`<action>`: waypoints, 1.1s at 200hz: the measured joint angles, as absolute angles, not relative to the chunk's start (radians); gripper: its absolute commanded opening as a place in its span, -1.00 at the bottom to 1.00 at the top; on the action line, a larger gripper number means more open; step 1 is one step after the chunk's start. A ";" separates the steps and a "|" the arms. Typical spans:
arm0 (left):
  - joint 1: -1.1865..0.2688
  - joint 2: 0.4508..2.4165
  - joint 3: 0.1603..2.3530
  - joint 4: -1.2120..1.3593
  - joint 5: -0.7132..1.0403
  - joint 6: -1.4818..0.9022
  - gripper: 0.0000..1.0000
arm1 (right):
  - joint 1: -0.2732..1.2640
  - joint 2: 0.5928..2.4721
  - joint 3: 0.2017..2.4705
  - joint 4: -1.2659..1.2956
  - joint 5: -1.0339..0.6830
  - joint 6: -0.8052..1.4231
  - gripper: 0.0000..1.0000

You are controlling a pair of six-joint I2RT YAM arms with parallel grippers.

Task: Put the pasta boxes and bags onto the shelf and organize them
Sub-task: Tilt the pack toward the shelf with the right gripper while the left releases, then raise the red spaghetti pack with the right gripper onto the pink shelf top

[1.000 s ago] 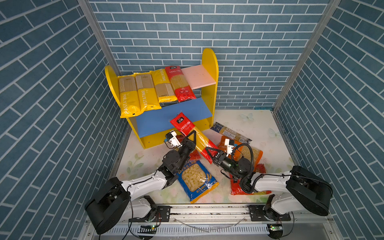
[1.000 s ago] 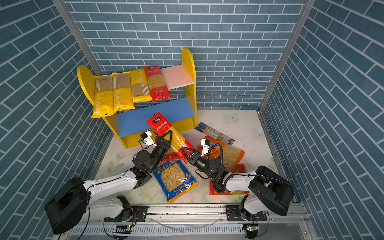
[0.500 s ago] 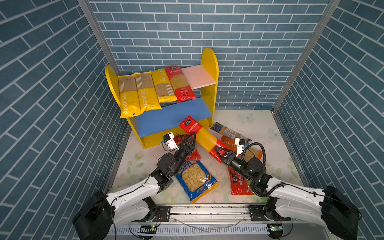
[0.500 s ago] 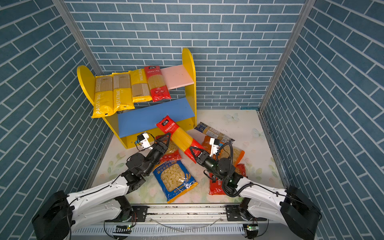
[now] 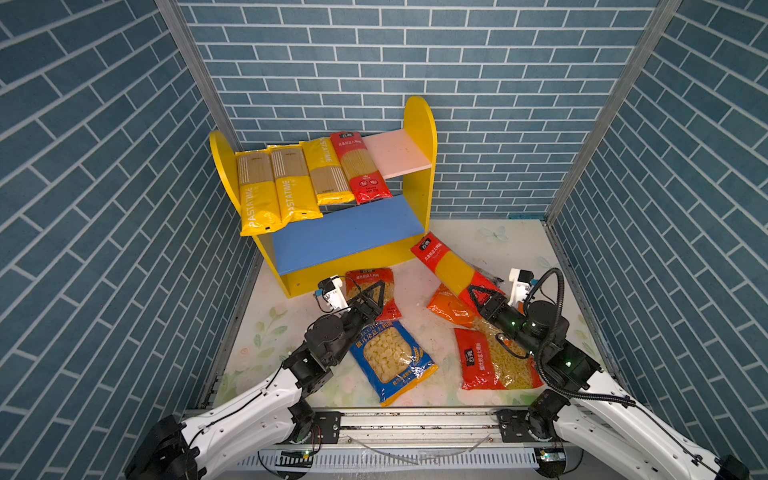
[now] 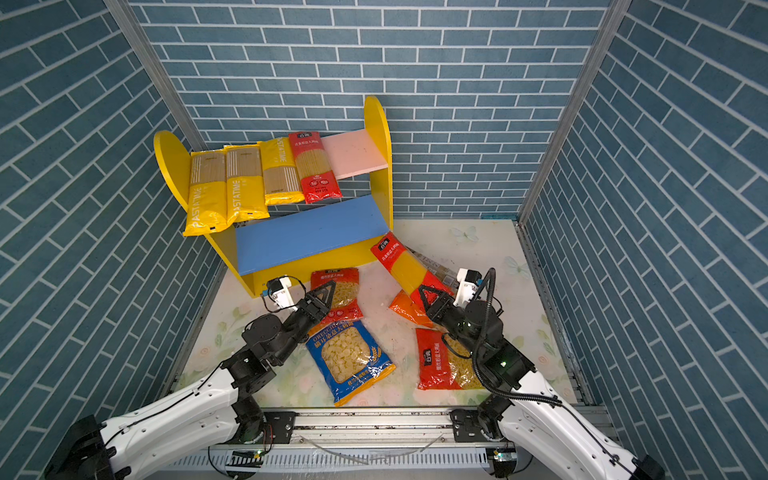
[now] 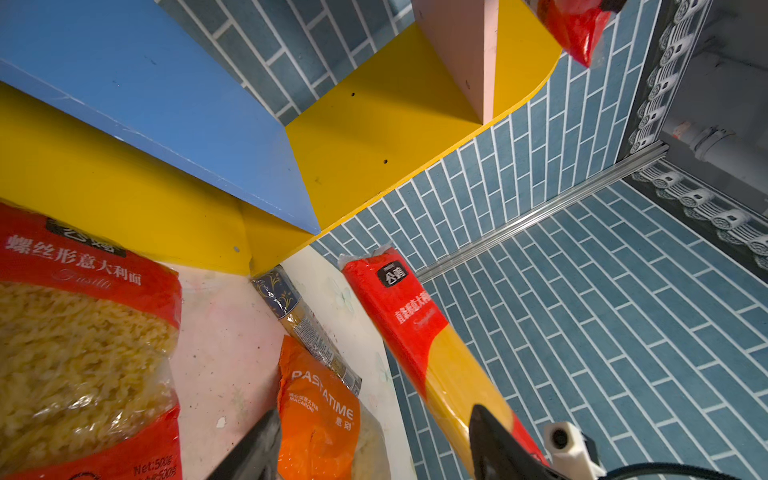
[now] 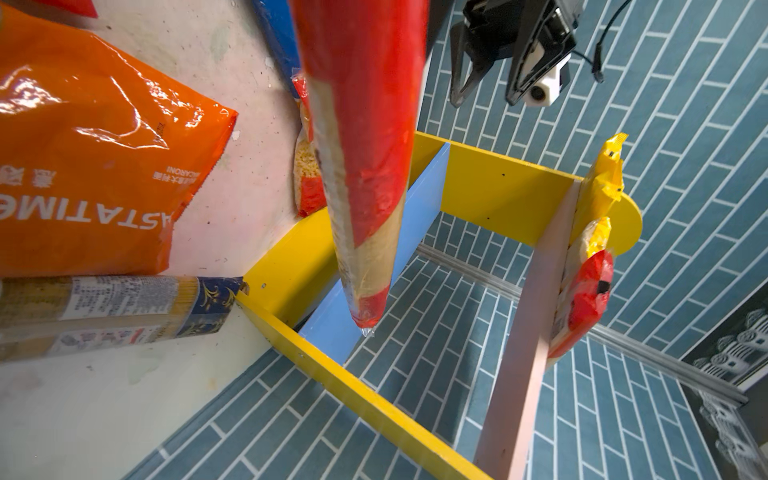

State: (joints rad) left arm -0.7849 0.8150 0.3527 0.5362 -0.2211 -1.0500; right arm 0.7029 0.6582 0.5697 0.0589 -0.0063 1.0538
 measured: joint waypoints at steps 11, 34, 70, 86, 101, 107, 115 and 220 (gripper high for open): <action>-0.785 0.811 0.353 0.525 -0.221 -1.048 0.44 | 0.703 0.658 0.607 0.047 -0.020 1.030 -1.00; -0.785 0.805 0.353 0.511 -0.220 -1.042 0.44 | 0.704 0.672 0.692 0.036 -0.046 0.996 -1.00; -0.785 0.804 0.348 0.497 -0.220 -1.039 0.44 | 0.703 0.757 0.817 0.115 -0.113 0.986 -1.00; -0.785 0.804 0.343 0.486 -0.220 -1.039 0.44 | 0.704 0.802 0.854 0.178 -0.146 0.987 -1.00; -0.785 0.801 0.340 0.481 -0.220 -1.039 0.44 | 0.704 0.849 0.897 0.217 -0.175 0.987 -1.00; -0.785 0.799 0.339 0.479 -0.220 -1.039 0.44 | 0.704 0.871 0.915 0.227 -0.186 0.987 -1.00; -0.785 0.794 0.337 0.476 -0.220 -1.039 0.44 | 0.704 0.902 0.942 0.241 -0.199 0.987 -1.00; -0.785 0.648 0.319 0.370 -0.235 -1.024 0.45 | 0.698 1.145 1.252 0.208 -0.198 0.945 -1.00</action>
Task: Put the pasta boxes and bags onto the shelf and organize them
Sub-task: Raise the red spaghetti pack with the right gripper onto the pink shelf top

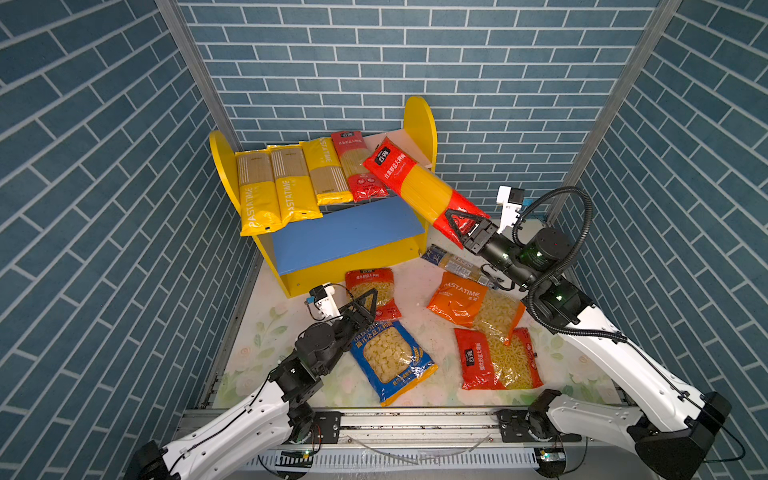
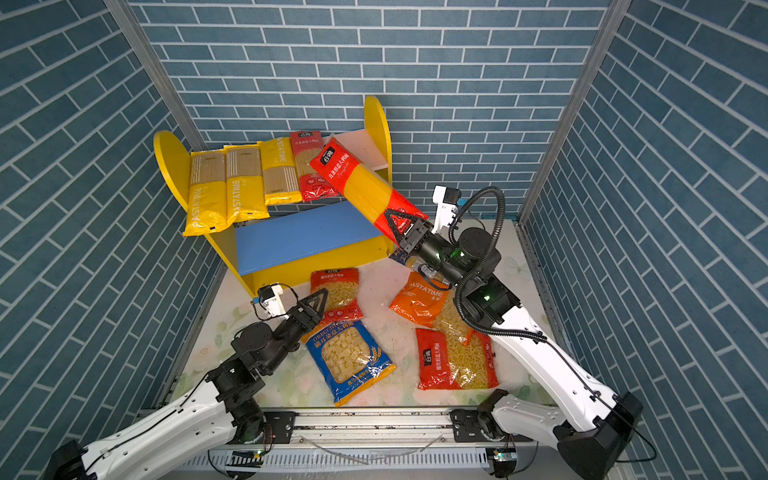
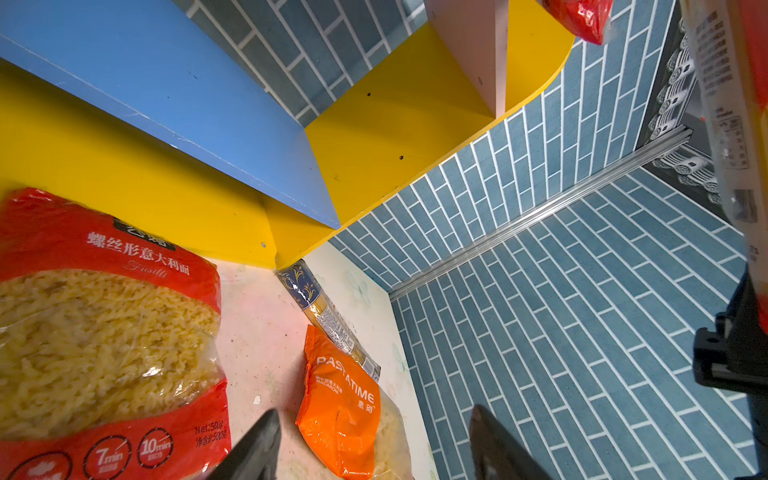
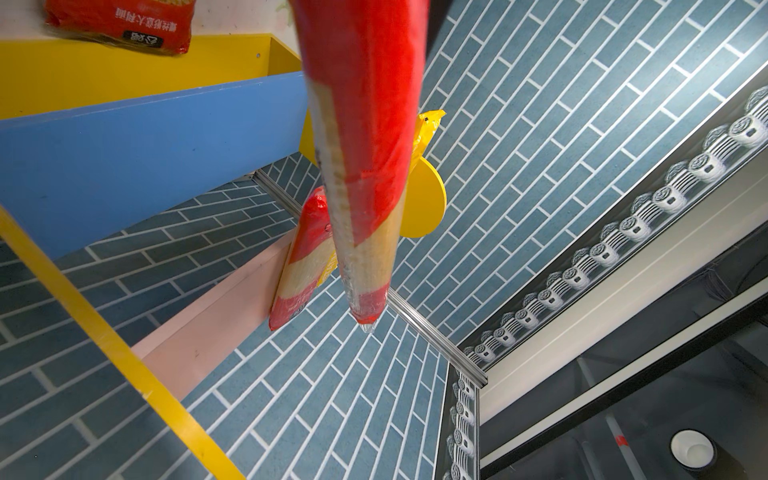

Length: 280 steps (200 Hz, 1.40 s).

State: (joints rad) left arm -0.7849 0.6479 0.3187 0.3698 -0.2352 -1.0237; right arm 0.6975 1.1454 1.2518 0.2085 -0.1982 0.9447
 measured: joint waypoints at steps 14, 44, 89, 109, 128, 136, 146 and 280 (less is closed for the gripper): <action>-0.785 0.661 0.318 0.371 -0.235 -1.022 0.44 | 0.694 1.197 1.328 0.197 -0.186 0.942 -1.00; -0.785 0.716 0.312 0.382 -0.219 -1.024 0.43 | 0.688 1.374 1.511 0.237 -0.146 0.945 -1.00; -0.785 0.663 0.307 0.358 -0.214 -1.024 0.43 | 0.686 1.662 1.703 0.312 0.008 1.026 -1.00; -0.785 0.617 0.293 0.340 -0.217 -1.025 0.43 | 0.692 1.761 1.755 0.310 0.080 1.064 -1.00; -0.786 0.596 0.287 0.323 -0.220 -1.025 0.43 | 0.694 1.849 1.816 0.283 0.138 1.106 -1.00; -0.786 0.593 0.285 0.316 -0.221 -1.026 0.43 | 0.698 1.877 1.844 0.276 0.157 1.140 -1.00; -0.786 0.593 0.281 0.311 -0.221 -1.028 0.43 | 0.707 1.899 1.882 0.266 0.179 1.157 -1.00; -0.793 0.622 0.246 0.315 -0.224 -1.044 0.43 | 0.789 2.026 2.114 0.128 0.222 1.287 -0.01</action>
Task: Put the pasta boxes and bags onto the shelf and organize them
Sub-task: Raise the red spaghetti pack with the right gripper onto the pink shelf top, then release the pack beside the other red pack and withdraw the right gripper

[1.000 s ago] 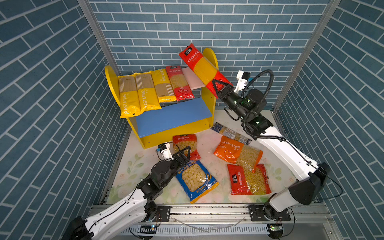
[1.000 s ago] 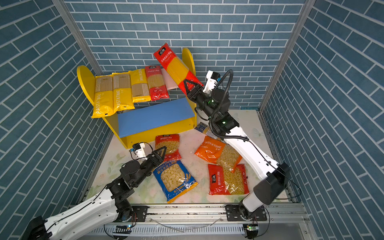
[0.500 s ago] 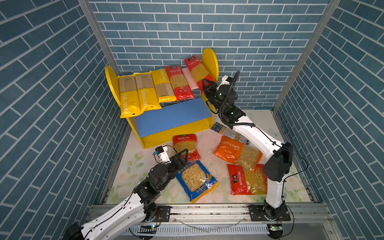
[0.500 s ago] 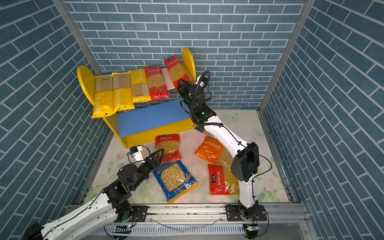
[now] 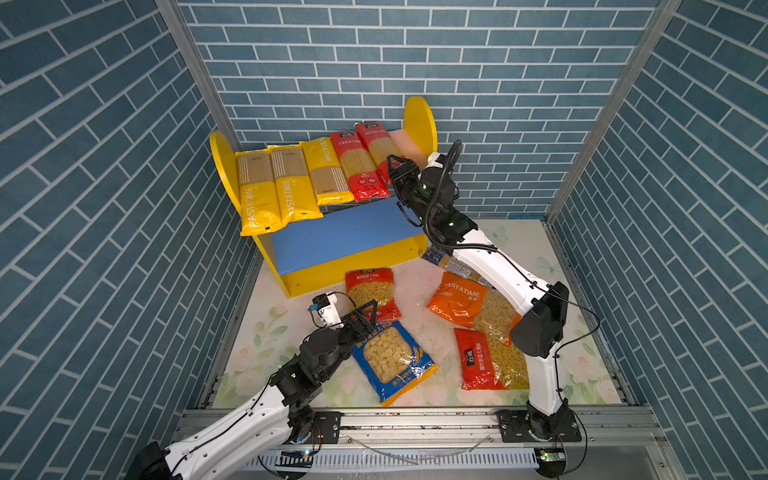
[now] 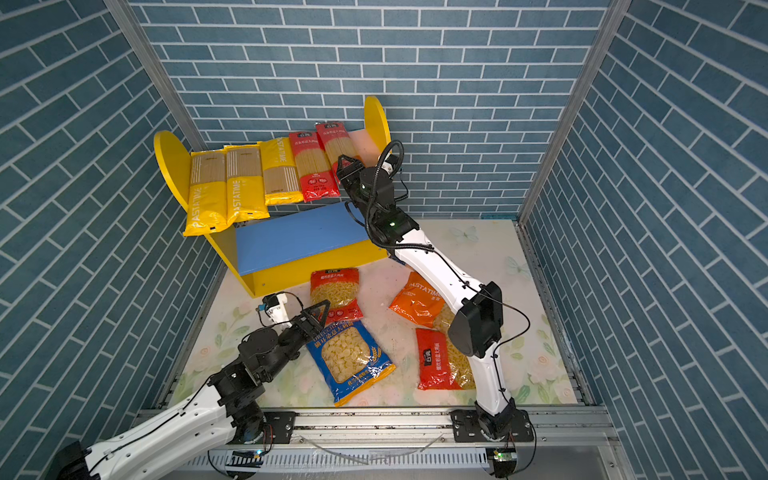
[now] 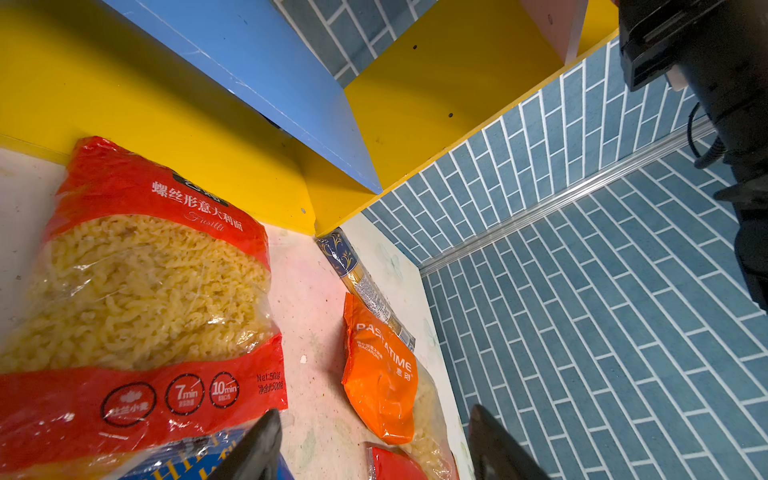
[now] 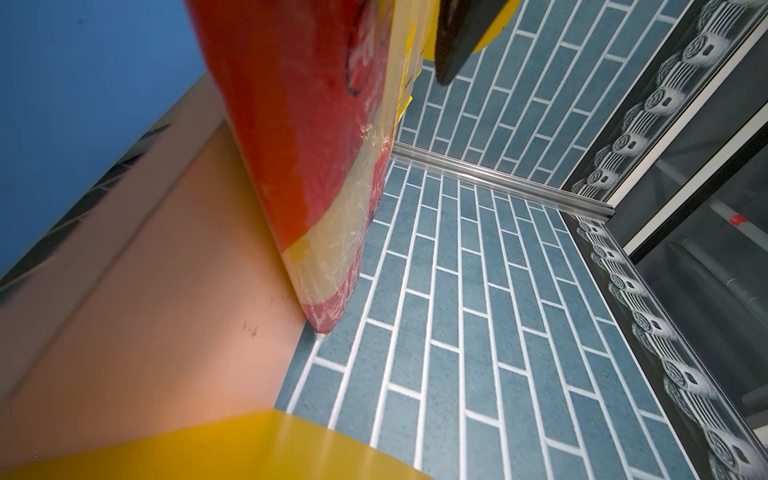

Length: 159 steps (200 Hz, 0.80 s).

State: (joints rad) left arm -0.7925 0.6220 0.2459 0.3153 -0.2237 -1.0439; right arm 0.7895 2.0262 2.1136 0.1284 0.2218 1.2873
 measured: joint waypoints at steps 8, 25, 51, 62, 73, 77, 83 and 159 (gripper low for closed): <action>-0.793 0.625 0.246 0.319 -0.224 -1.044 0.43 | 0.789 2.012 2.095 0.131 0.222 1.287 -0.01; -0.793 0.639 0.246 0.329 -0.224 -1.044 0.43 | 0.790 1.985 2.063 0.135 0.220 1.288 0.05; -0.793 0.670 0.246 0.344 -0.223 -1.044 0.43 | 0.790 1.932 2.003 0.141 0.205 1.300 0.32; -0.794 0.677 0.246 0.345 -0.223 -1.044 0.43 | 0.789 1.911 1.985 0.140 0.189 1.301 0.38; -0.795 0.681 0.246 0.348 -0.223 -1.044 0.43 | 0.787 1.889 1.964 0.139 0.173 1.301 0.38; -0.796 0.683 0.246 0.350 -0.223 -1.044 0.43 | 0.786 1.881 1.955 0.139 0.169 1.302 0.37; -0.796 0.686 0.246 0.352 -0.223 -1.044 0.43 | 0.784 1.870 1.944 0.135 0.163 1.301 0.31; -0.802 0.731 0.250 0.379 -0.220 -1.044 0.43 | 0.752 1.993 2.160 0.003 0.071 1.314 0.01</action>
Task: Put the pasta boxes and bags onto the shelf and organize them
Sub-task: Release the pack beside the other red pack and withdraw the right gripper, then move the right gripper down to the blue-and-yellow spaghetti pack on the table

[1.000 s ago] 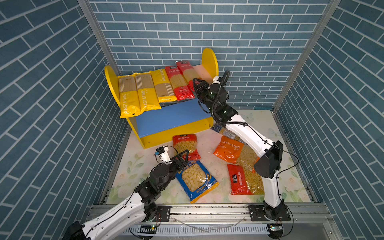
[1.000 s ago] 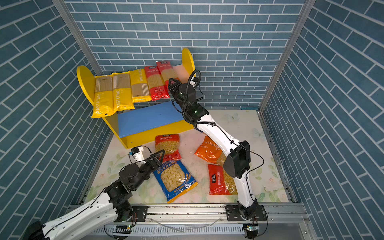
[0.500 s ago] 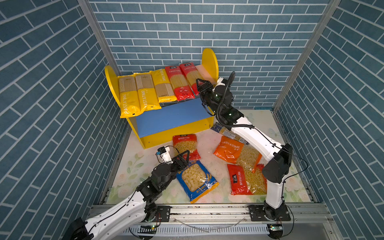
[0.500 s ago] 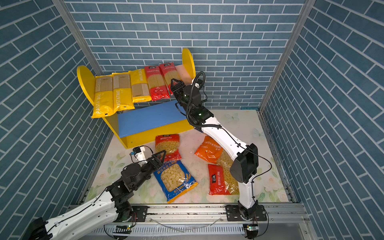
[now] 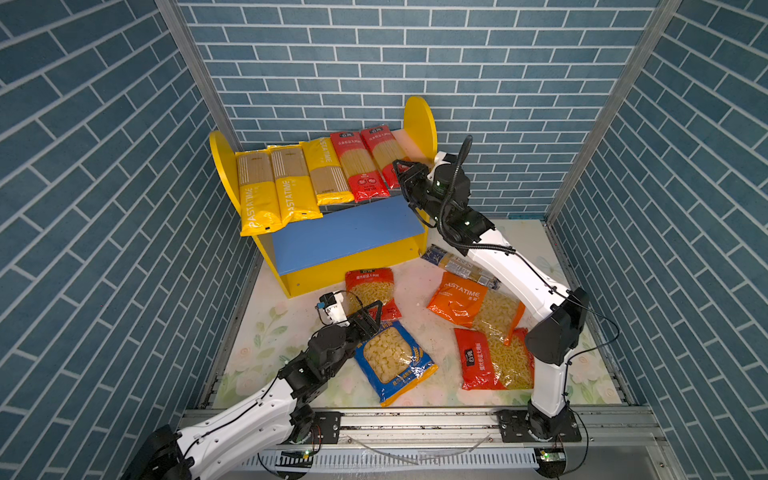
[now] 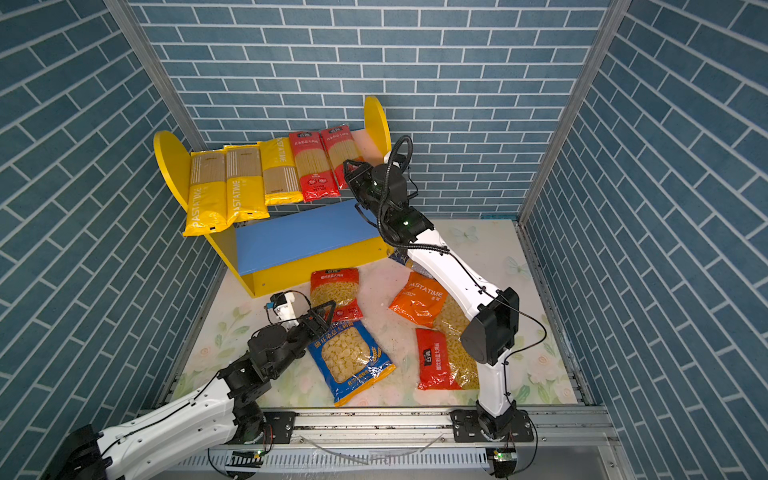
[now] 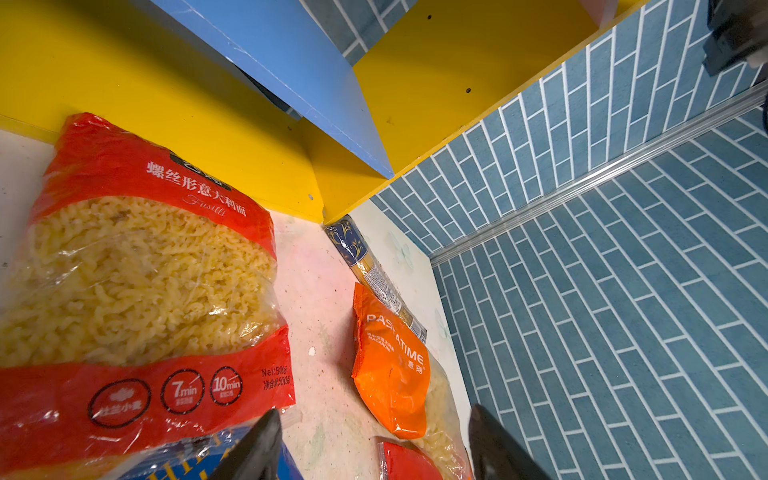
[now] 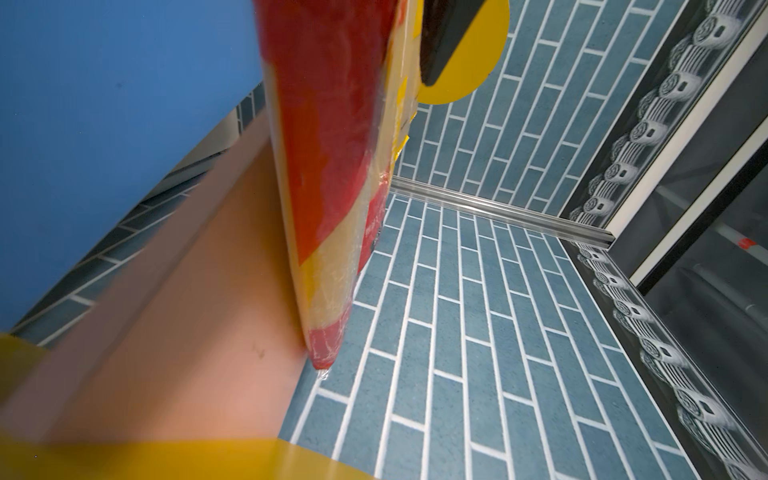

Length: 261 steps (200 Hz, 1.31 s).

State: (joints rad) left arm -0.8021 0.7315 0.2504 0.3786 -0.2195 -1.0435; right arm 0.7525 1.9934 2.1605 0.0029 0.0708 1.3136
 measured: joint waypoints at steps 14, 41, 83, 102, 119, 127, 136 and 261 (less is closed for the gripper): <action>-0.803 0.724 0.253 0.376 -0.220 -1.043 0.43 | 0.743 2.068 2.293 -0.043 0.030 1.318 0.40; -0.804 0.682 0.256 0.358 -0.223 -1.040 0.43 | 0.735 2.088 2.325 -0.094 -0.043 1.300 0.81; -0.804 0.653 0.256 0.349 -0.227 -1.038 0.43 | 0.713 1.896 2.068 -0.104 -0.081 1.255 0.85; -0.804 0.669 0.256 0.350 -0.227 -1.038 0.43 | 0.703 1.841 2.012 -0.100 -0.102 1.248 0.76; -0.804 0.699 0.258 0.350 -0.223 -1.038 0.43 | 0.694 1.805 1.964 -0.079 -0.114 1.247 0.70; -0.804 0.712 0.261 0.350 -0.222 -1.037 0.43 | 0.691 1.791 1.935 -0.068 -0.118 1.248 0.66; -0.804 0.724 0.266 0.350 -0.220 -1.033 0.43 | 0.686 1.771 1.888 -0.042 -0.123 1.248 0.61; -0.996 1.130 0.517 0.352 -0.208 -0.789 0.44 | 0.211 1.164 0.951 -0.140 -0.300 0.925 0.60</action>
